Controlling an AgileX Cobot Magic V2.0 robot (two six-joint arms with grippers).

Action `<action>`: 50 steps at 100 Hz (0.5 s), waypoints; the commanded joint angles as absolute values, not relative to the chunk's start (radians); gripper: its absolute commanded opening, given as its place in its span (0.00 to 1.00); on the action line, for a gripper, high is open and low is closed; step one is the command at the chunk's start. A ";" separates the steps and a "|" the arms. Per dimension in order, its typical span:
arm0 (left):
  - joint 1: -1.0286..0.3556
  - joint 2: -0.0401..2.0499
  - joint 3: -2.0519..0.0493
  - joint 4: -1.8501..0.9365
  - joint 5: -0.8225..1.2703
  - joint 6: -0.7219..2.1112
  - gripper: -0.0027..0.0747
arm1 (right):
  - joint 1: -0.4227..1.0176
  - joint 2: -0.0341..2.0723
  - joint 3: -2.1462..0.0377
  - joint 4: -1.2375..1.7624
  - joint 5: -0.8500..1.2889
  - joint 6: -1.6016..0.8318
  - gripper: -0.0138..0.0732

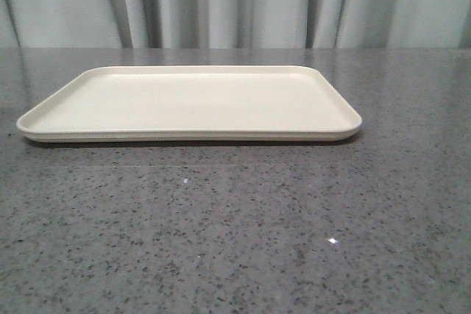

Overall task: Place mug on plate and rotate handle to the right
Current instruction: 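Bring the mug over the tray and descend with the left gripper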

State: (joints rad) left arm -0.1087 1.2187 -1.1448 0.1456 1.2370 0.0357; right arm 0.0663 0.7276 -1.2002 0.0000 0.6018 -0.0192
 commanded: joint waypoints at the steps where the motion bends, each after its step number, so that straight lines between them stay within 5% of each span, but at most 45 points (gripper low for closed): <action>1: -0.108 1.198 -1.205 0.134 1.214 0.045 0.01 | 0.067 0.734 -1.225 -0.008 0.529 -0.028 0.59; 50: -0.109 1.210 -1.389 -0.036 1.199 0.099 0.01 | 0.067 0.734 -1.225 -0.008 0.529 -0.028 0.59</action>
